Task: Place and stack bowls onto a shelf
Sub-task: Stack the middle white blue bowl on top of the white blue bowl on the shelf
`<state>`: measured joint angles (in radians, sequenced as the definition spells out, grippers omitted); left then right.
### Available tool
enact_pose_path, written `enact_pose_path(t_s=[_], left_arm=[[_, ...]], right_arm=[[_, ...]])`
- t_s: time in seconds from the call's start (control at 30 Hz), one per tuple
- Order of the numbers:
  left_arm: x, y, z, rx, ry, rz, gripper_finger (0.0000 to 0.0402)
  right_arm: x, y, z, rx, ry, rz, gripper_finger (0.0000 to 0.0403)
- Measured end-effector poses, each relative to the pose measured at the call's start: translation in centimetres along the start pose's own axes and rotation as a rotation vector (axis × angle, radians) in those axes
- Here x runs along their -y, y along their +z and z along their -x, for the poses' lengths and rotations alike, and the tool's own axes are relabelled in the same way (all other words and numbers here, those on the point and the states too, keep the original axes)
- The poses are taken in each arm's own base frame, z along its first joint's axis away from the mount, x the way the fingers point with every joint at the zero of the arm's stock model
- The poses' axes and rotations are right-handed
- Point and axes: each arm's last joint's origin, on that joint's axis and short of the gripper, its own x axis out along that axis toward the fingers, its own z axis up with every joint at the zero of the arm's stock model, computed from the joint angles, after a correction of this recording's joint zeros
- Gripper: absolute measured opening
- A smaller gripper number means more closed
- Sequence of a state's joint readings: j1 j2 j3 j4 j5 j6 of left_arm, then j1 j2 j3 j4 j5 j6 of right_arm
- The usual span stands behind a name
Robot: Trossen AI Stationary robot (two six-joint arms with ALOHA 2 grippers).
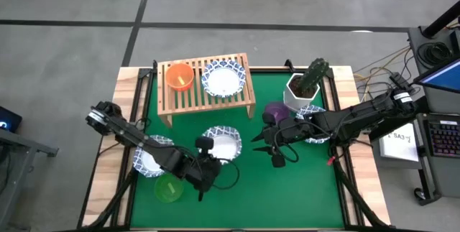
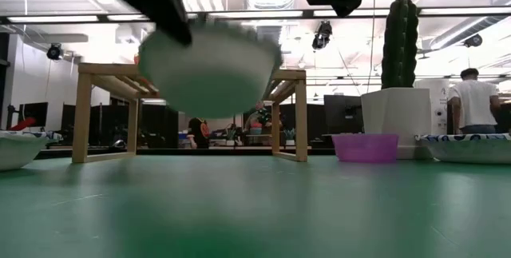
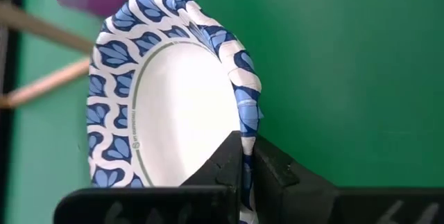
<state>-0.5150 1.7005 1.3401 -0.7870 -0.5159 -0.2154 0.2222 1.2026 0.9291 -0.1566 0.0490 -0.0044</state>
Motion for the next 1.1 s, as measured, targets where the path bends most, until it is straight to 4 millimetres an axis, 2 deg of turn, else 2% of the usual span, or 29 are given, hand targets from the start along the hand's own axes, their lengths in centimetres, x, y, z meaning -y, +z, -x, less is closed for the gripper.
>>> enact_pose_path(t_s=[0.17,0.4,0.53,0.7,0.87,1.1], left_arm=[[-0.5,1.8,2.7,0.047,-0.015,-0.080,0.0000],[-2.8,3.0,7.0,0.144,-0.010,-0.154,0.0000],[-5.2,2.6,9.6,0.210,0.068,-0.182,0.0000],[-9.6,1.8,12.1,0.259,0.194,-0.165,0.0000],[-15.0,1.1,12.5,0.250,0.284,-0.101,0.0000],[-22.4,0.2,9.7,0.210,0.265,-0.017,0.0000]], right_arm=[[0.0,-0.3,0.0,-0.031,0.005,-0.002,0.0131],[-0.2,-0.3,0.0,-0.033,0.076,0.017,0.0129],[-0.4,-0.3,0.0,-0.031,0.131,0.049,0.0130],[-0.4,-0.3,0.0,-0.028,0.137,0.085,0.0126],[-0.4,-0.3,0.1,-0.028,0.137,0.087,0.0125],[-0.4,-0.3,0.1,-0.029,0.137,0.084,0.0125]])
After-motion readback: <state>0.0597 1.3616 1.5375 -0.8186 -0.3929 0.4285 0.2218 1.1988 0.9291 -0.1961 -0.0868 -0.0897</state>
